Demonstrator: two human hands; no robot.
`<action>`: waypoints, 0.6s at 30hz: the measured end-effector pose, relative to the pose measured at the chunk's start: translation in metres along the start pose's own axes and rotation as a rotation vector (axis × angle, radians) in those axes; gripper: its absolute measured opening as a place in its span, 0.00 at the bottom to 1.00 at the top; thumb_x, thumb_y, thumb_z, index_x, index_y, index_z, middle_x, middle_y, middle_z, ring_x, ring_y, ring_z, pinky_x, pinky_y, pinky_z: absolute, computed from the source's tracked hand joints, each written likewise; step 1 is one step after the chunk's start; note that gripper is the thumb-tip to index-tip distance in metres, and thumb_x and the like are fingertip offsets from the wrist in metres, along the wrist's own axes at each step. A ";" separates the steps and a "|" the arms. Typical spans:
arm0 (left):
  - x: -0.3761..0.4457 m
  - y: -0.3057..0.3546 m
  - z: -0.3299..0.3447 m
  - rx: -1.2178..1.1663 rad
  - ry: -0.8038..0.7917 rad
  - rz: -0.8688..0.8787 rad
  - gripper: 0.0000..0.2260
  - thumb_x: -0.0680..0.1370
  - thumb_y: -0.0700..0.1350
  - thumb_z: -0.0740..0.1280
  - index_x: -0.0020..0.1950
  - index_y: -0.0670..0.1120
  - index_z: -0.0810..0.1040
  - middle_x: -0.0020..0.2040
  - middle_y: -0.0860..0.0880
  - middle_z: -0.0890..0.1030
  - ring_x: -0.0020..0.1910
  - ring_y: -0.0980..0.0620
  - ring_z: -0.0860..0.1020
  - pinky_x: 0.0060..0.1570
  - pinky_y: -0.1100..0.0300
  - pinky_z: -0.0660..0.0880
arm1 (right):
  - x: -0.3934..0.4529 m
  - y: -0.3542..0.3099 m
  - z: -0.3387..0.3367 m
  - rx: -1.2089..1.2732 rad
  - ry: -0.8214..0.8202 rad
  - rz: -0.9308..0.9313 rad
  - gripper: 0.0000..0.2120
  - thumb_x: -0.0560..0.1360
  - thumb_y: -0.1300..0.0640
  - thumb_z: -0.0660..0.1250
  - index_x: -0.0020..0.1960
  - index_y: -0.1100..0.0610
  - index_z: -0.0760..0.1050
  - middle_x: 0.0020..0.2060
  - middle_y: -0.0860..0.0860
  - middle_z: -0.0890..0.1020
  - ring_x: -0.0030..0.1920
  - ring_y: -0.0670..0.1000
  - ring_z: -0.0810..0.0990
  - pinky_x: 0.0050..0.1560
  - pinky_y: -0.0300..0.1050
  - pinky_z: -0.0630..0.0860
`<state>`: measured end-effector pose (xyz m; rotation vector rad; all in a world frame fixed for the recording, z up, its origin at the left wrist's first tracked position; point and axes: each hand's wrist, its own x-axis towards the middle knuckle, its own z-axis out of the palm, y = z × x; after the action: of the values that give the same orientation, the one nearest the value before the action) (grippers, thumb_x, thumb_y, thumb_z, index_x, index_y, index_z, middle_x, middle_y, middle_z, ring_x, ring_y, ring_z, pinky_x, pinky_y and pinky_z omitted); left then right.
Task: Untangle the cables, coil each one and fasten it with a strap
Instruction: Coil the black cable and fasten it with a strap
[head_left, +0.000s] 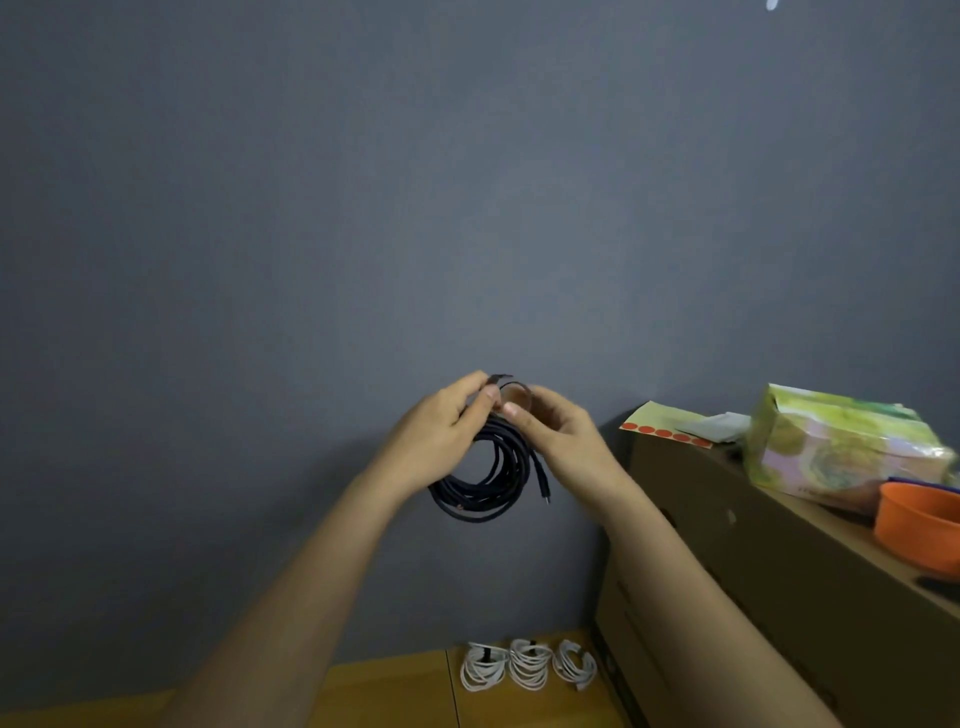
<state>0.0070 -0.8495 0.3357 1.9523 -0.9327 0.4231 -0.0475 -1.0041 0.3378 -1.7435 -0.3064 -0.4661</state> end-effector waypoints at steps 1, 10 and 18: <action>-0.001 0.001 0.001 -0.011 0.002 -0.004 0.14 0.77 0.62 0.52 0.46 0.56 0.70 0.32 0.55 0.73 0.38 0.45 0.77 0.47 0.39 0.77 | -0.002 0.003 0.002 0.038 -0.001 0.053 0.11 0.78 0.58 0.65 0.57 0.62 0.78 0.51 0.55 0.83 0.52 0.50 0.82 0.53 0.38 0.77; -0.011 -0.002 0.016 0.005 0.054 -0.092 0.05 0.80 0.53 0.56 0.48 0.56 0.70 0.24 0.57 0.69 0.27 0.51 0.67 0.42 0.41 0.77 | -0.007 0.001 -0.002 0.430 0.184 0.231 0.03 0.75 0.68 0.67 0.46 0.63 0.79 0.36 0.55 0.83 0.37 0.50 0.82 0.42 0.39 0.81; -0.028 -0.011 0.026 -0.022 -0.015 -0.143 0.06 0.79 0.59 0.56 0.48 0.60 0.69 0.25 0.56 0.65 0.28 0.52 0.65 0.43 0.38 0.76 | -0.024 0.011 -0.018 -0.181 0.363 -0.056 0.08 0.72 0.67 0.71 0.46 0.57 0.83 0.38 0.51 0.86 0.42 0.47 0.85 0.46 0.39 0.80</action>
<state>-0.0050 -0.8562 0.2986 1.9893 -0.7983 0.3149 -0.0662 -1.0232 0.3202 -1.7863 -0.0539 -0.8591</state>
